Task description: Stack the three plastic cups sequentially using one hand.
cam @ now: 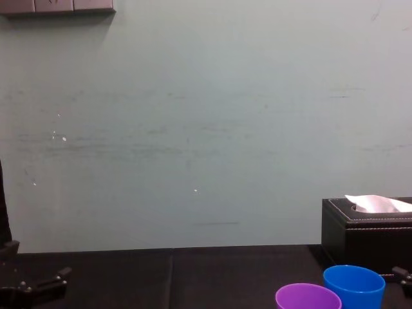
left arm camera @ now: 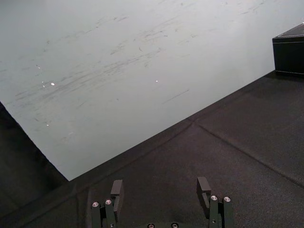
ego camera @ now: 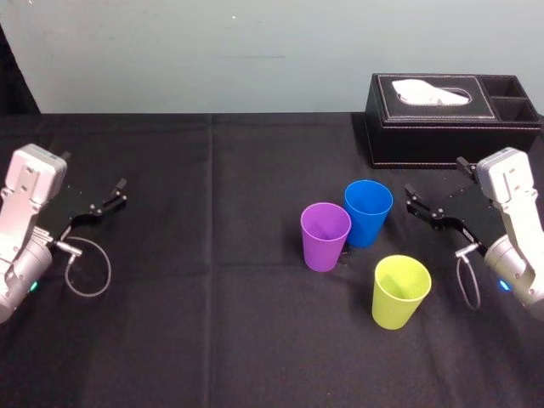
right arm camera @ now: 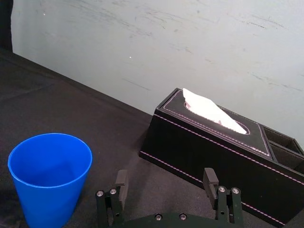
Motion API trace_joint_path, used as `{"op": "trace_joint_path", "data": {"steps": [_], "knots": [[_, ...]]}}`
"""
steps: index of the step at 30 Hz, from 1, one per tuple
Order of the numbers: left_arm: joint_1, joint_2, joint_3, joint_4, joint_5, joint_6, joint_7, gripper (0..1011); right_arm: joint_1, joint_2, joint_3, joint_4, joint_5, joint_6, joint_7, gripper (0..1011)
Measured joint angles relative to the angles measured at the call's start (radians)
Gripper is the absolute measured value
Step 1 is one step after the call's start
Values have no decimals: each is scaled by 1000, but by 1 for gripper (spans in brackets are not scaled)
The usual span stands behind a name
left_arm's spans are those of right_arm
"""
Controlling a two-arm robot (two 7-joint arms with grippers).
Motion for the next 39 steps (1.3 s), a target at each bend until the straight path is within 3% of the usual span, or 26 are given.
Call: {"op": "trace_joint_path", "data": {"steps": [39], "knots": [[0,0,0,0,0,0,0,1011,-2,-1,3,-4,-1,0,1,1000]]}}
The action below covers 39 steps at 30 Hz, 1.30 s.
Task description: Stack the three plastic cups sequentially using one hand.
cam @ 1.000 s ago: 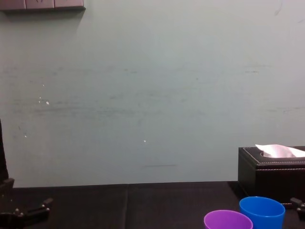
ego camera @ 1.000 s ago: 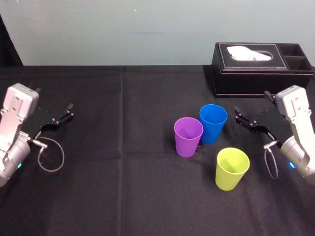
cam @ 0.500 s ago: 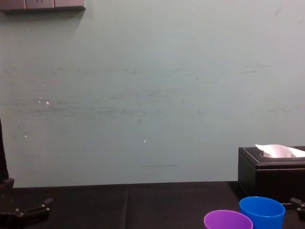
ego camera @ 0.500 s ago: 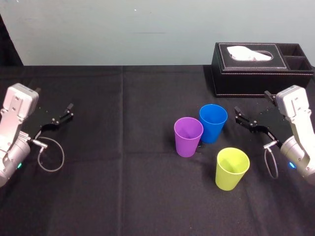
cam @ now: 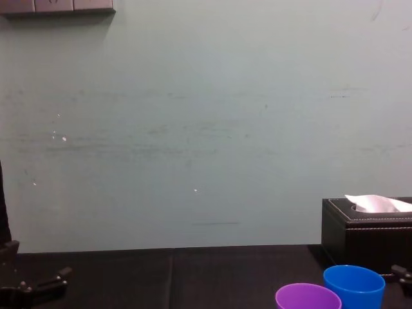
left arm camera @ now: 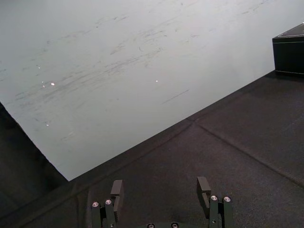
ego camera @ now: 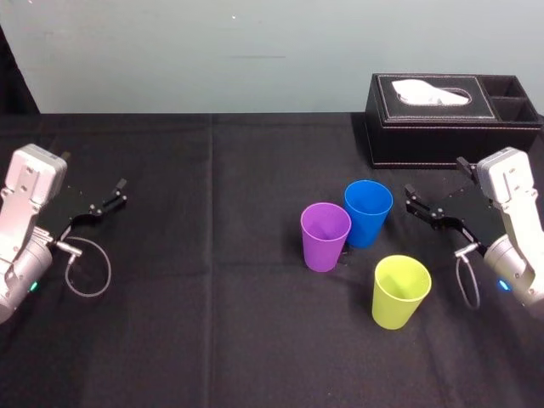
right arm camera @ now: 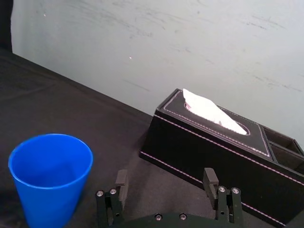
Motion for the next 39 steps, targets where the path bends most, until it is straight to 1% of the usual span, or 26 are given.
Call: {"op": "trace_joint_path", "data": {"steps": [5,8,9,10,11,13,14,16,17,19,20,21,22,23,24,25,26,27,28,29,30,32,33,34,39], "knots": [[0,0,0,0,0,0,0,1011,-23,4,21,-33,8,3,14,1000],[0,0,0,0,0,0,0,1011,-57,23,48,-71,43,24,37,1000],[0,0,0,0,0,0,0,1011,-84,40,66,-98,65,34,52,1000],[0,0,0,0,0,0,0,1011,-99,50,74,-110,76,38,59,1000],[0,0,0,0,0,0,0,1011,-125,67,93,-134,96,43,70,1000],[0,0,0,0,0,0,0,1011,-156,88,116,-157,117,46,84,1000],[0,0,0,0,0,0,0,1011,-191,112,141,-181,139,46,98,1000],[0,0,0,0,0,0,0,1011,-226,136,167,-201,162,43,116,1000],[0,0,0,0,0,0,0,1011,-263,162,192,-220,186,28,141,1000],[0,0,0,0,0,0,0,1011,-306,192,219,-238,208,5,170,1000],[0,0,0,0,0,0,0,1011,-350,221,247,-255,233,-24,203,1000],[0,0,0,0,0,0,0,1012,-350,221,247,-255,233,-24,203,1000],[0,0,0,0,0,0,0,1011,-394,247,274,-269,254,-53,238,1000],[0,0,0,0,0,0,0,1011,-415,259,285,-274,264,-66,253,1000],[0,0,0,0,0,0,0,1011,-461,282,311,-285,288,-100,291,1000],[0,0,0,0,0,0,0,1011,-484,293,324,-289,300,-117,310,1000],[0,0,0,0,0,0,0,1011,-528,313,347,-294,319,-149,347,1000],[0,0,0,0,0,0,0,1011,-544,319,355,-295,327,-162,362,1000],[0,0,0,0,0,0,0,1012,-544,319,355,-295,327,-162,362,1000],[0,0,0,0,0,0,0,1011,-580,332,372,-295,345,-193,399,1000],[0,0,0,0,0,0,0,1012,-594,336,378,-294,355,-207,418,1000],[0,0,0,0,0,0,0,1011,-640,347,395,-283,388,-245,481,1000],[0,0,0,0,0,0,0,1011,-640,347,395,-283,388,-245,481,1000],[0,0,0,0,0,0,0,1011,-656,350,398,-278,401,-256,508,1000],[0,0,0,0,0,0,0,1011,-685,350,397,-271,419,-272,570,1000]]}}
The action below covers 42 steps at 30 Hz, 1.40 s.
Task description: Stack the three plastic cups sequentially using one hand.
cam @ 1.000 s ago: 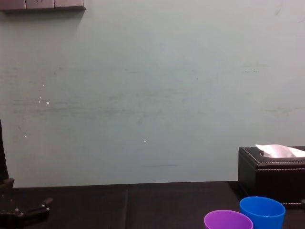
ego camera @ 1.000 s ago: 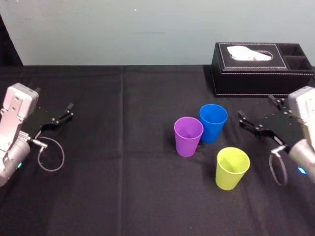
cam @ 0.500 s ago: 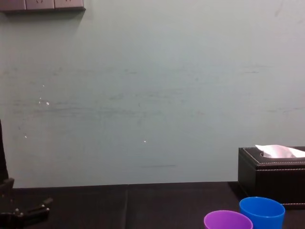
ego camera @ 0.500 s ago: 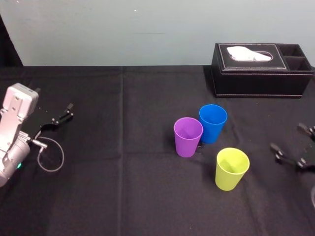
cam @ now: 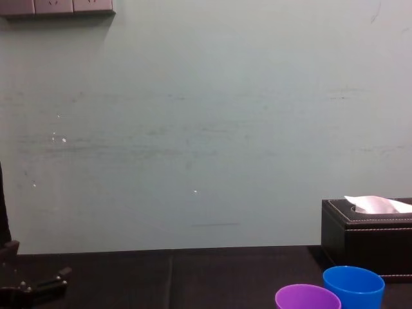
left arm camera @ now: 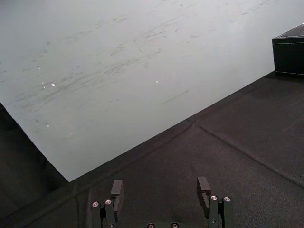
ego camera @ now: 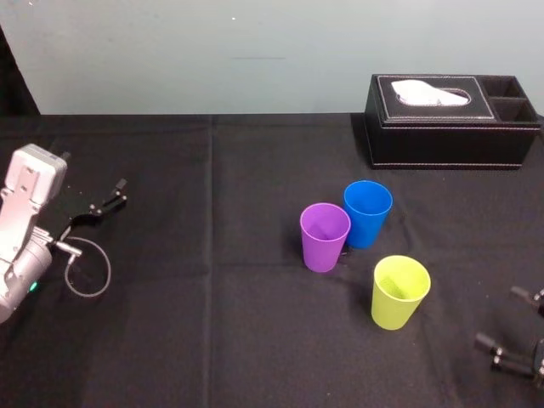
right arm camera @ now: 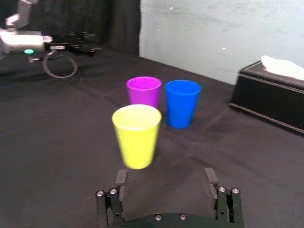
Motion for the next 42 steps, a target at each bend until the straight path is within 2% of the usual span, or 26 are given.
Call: {"op": "trace_joint_path", "data": {"steps": [5,11,16,28,42], "knots": [[0,0,0,0,0,0,0,1011,-1,-15,-21,-5,-3,7,25,1000],[0,0,0,0,0,0,0,1011,27,-49,-59,-20,-35,40,33,1000],[0,0,0,0,0,0,0,1011,64,-92,-87,-32,-69,83,20,1000],[0,0,0,0,0,0,0,1011,107,-181,-101,-55,-133,175,-83,1000],[0,0,0,0,0,0,0,1011,150,-254,-118,-53,-200,210,-110,1000]]}}
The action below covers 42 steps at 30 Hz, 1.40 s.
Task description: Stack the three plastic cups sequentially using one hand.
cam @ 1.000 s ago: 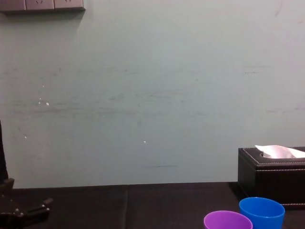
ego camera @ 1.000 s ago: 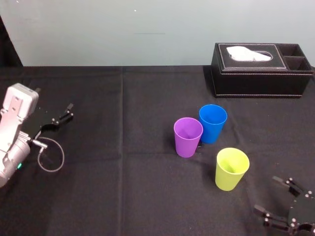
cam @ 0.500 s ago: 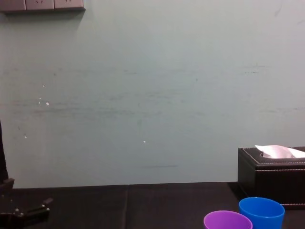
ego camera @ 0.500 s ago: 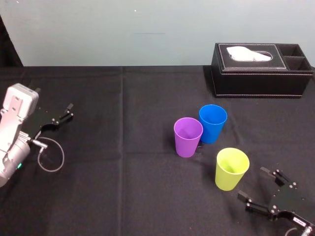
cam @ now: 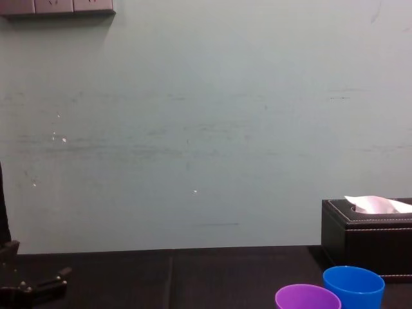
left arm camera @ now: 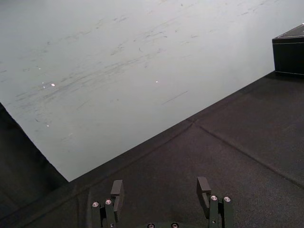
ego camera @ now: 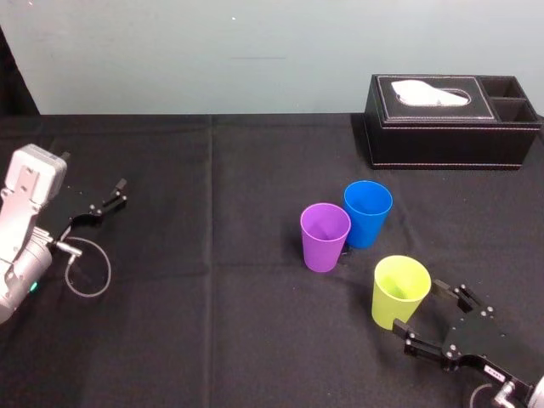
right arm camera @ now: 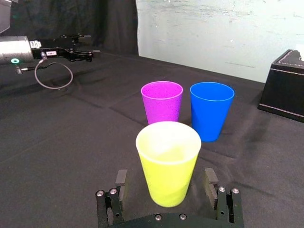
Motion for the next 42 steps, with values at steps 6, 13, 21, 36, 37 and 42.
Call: {"op": "trace_joint_path", "data": {"steps": [6,13,21,36,37,42], "knots": [[0,0,0,0,0,0,0,1011,24,-21,-16,7,-32,19,1,1000],[0,0,0,0,0,0,0,1011,56,-57,-27,18,-67,44,-3,1000],[0,0,0,0,0,0,0,1011,77,-98,-17,25,-83,67,-19,1000],[0,0,0,0,0,0,0,1012,100,-148,-9,37,-107,98,-38,1000],[0,0,0,0,0,0,0,1011,100,-147,-9,37,-107,98,-37,1000],[0,0,0,0,0,0,0,1011,99,-145,-9,36,-105,96,-37,985]]}}
